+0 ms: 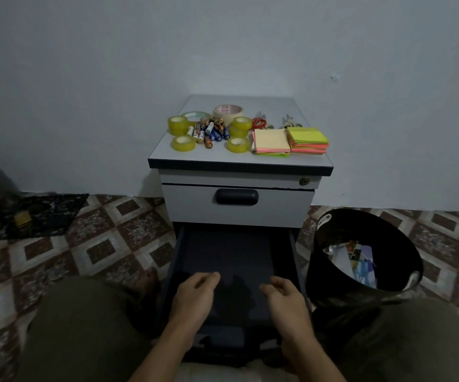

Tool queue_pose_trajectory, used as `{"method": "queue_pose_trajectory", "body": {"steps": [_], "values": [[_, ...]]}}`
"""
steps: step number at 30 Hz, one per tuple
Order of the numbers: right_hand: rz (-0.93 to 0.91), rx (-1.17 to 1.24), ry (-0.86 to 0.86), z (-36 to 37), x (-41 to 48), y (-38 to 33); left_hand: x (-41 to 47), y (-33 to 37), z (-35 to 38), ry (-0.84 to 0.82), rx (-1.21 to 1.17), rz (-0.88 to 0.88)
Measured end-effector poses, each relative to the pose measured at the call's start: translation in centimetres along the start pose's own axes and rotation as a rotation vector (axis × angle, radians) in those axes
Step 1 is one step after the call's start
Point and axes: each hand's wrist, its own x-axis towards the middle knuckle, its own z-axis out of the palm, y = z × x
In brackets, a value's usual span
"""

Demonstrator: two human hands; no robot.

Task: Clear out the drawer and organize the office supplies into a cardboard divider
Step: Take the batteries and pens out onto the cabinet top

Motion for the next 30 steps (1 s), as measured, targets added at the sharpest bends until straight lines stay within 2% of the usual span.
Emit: {"method": "queue_pose_trajectory", "body": {"steps": [10, 17, 21, 24, 30], "values": [[-0.185, -0.059, -0.031, 1.6, 4.5, -3.0, 5.3, 2.2, 1.3, 0.018, 0.039, 0.166], [-0.322, -0.008, -0.033, 2.0, 8.6, -5.9, 9.9, 4.6, 2.0, 0.003, 0.094, 0.290], [-0.268, -0.023, -0.001, 2.1, 10.2, -6.2, 11.2, 4.8, 2.0, 0.069, 0.164, 0.223], [-0.204, -0.082, -0.032, 2.4, 10.7, -5.2, 11.3, 4.0, 1.9, 0.034, 0.196, 0.109], [-0.224, -0.034, -0.073, 3.8, 11.0, -5.0, 11.7, 3.1, 2.3, -0.019, 0.046, 0.128]]}}
